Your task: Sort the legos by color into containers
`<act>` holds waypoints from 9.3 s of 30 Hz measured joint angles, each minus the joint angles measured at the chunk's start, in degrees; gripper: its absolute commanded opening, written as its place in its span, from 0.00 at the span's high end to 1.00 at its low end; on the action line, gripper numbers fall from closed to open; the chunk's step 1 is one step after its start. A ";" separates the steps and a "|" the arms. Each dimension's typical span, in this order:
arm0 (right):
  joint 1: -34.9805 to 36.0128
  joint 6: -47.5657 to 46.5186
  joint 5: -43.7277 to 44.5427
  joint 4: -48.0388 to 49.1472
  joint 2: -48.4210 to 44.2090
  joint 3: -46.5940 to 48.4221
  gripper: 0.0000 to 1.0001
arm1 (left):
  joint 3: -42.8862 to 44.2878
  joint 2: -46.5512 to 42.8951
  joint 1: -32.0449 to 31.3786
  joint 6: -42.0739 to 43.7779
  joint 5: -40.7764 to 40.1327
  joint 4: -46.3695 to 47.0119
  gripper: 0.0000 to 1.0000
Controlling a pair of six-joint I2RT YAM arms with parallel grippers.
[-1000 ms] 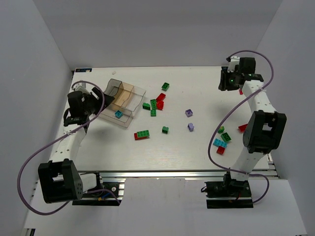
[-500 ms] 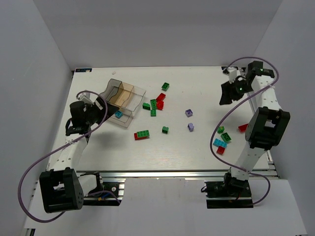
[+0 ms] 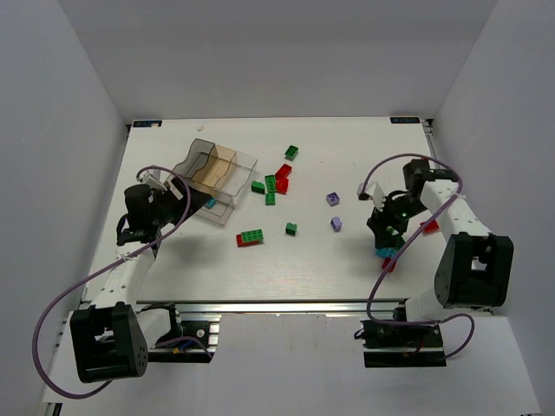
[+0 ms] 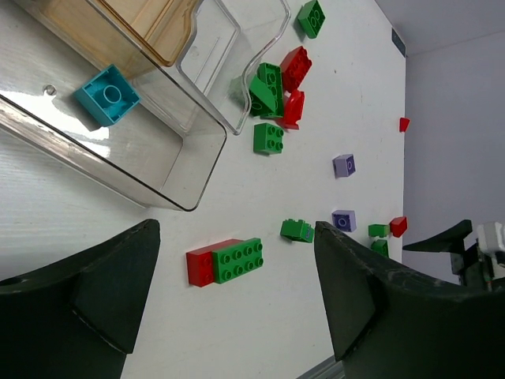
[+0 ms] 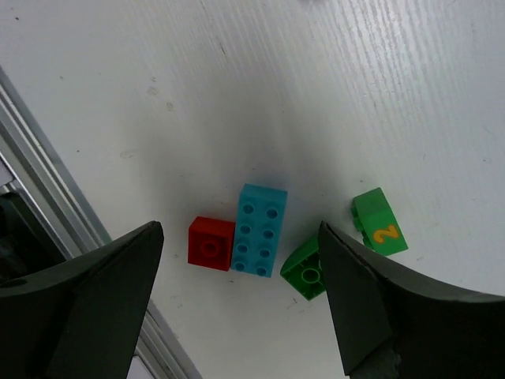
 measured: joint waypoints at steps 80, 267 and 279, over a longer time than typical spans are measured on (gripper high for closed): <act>36.87 37.07 -18.40 67.38 24.79 21.92 1.00 | -1.62 -21.09 -0.04 -10.51 -9.64 -11.26 0.12; 41.44 35.23 13.03 42.25 39.26 50.42 0.95 | 3.06 -16.24 -7.56 23.34 -4.59 -11.82 0.24; 41.59 40.70 13.75 51.76 46.34 50.42 0.73 | 3.06 -16.24 -7.56 23.45 -3.41 -11.21 0.23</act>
